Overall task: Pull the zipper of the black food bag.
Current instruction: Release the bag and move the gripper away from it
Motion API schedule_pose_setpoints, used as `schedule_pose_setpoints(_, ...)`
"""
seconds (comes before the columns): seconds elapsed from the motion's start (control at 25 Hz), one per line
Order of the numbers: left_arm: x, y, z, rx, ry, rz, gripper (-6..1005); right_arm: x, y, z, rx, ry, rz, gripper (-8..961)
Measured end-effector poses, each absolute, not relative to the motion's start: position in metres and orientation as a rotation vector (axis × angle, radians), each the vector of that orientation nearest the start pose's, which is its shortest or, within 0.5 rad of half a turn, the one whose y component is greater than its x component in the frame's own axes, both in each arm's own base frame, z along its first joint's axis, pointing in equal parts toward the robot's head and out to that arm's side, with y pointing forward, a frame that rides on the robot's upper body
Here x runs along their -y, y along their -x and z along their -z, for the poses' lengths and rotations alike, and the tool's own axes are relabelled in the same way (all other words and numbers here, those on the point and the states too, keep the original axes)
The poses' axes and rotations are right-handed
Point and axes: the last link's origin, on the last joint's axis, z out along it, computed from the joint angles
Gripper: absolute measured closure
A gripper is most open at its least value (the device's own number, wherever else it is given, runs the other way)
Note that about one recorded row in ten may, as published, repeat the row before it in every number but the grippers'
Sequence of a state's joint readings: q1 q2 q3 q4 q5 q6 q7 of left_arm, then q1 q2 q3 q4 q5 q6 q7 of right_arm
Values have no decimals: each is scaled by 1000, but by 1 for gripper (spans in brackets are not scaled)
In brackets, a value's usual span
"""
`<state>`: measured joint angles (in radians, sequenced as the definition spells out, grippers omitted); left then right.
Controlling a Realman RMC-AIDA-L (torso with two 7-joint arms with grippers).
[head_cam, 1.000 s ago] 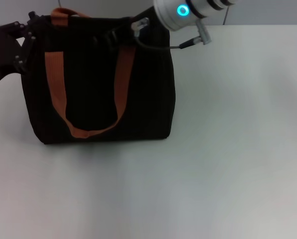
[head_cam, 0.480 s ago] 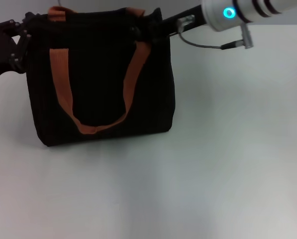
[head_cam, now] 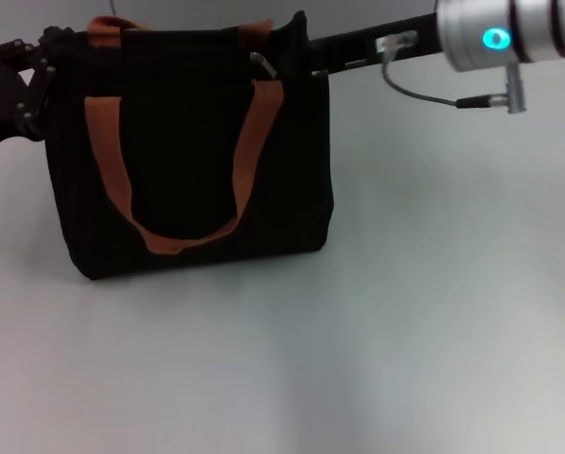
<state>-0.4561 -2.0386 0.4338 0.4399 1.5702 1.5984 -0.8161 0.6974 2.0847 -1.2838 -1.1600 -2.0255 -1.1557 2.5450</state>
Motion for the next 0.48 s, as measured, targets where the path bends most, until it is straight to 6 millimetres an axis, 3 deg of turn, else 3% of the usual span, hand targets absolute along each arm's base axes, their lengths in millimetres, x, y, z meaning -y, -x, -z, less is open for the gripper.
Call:
schedule_pose_setpoints(0.24,-325,292,-58,225,2089,1007,841,-393,-124,-16,-1006,2545,-876,866)
schedule_pose_setpoints(0.32,-325,292,-58,226,2089,1007,840,-384,-131,-22,-933,2549,-998,839)
schedule_pose_setpoints(0.36,-323,294,-58,233,2087,1005,839,-369,-141,-26,-807,2581,-1144,826)
schedule_pose_setpoints(0.48,-322,295,-57,238,2087,1004,838,-354,-151,-30,-685,2616,-1263,760)
